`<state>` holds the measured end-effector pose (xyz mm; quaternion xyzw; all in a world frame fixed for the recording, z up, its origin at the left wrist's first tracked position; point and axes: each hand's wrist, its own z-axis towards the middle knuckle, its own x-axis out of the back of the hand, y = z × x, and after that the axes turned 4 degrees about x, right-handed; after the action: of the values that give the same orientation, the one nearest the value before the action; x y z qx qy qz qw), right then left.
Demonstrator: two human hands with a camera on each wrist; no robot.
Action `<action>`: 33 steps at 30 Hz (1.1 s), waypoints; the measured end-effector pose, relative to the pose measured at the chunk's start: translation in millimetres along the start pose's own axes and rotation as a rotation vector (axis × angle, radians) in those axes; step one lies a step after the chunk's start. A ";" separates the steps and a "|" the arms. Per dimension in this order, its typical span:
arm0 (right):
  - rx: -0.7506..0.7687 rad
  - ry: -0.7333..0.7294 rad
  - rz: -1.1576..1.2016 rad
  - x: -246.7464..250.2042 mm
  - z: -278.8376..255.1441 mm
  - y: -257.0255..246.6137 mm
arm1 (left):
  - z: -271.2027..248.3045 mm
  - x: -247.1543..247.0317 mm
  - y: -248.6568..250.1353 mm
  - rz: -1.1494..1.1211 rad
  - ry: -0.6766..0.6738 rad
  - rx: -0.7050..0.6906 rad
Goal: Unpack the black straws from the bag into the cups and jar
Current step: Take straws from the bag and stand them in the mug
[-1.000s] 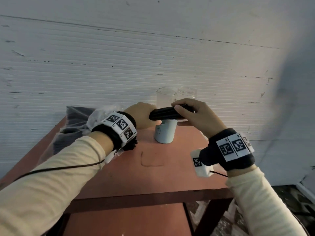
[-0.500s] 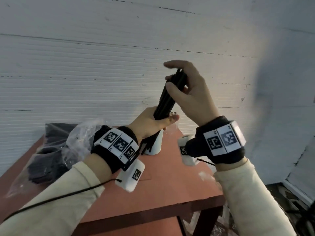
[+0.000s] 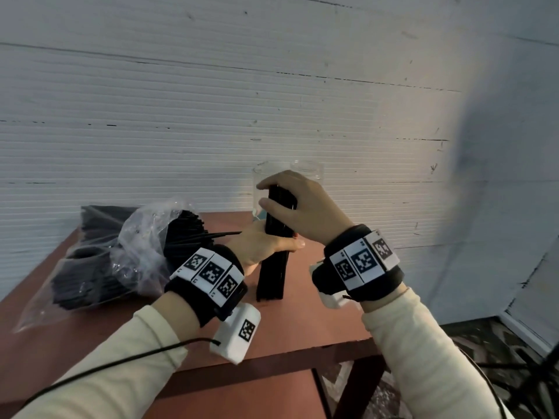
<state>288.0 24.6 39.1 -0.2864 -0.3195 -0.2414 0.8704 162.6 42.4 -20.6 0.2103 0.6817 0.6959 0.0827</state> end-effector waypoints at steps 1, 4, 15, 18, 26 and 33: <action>-0.003 -0.004 0.005 -3.0 -2.0 1.2 | 0.0 -0.2 -3.3 0.022 -0.012 0.028; 0.011 0.124 0.059 -7.2 -8.2 3.6 | -2.5 -3.6 -8.8 0.058 -0.066 0.105; -0.008 0.166 0.100 -1.1 -19.6 3.9 | -4.0 -6.6 -10.2 0.253 -0.115 0.066; -0.104 0.236 0.269 9.1 -27.3 3.6 | -10.8 -10.2 -3.0 0.313 -0.105 0.033; -0.164 -0.198 0.284 15.0 -43.5 -0.8 | -34.1 -13.1 19.3 0.352 -0.385 -0.040; -0.221 0.072 0.322 32.1 -36.1 0.5 | -23.1 -29.9 22.5 0.225 -0.079 -0.146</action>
<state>325.2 -6.2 38.5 -0.4187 -0.2099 -0.1425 0.8720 183.9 8.0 -3.4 0.3061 0.5976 0.7396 0.0458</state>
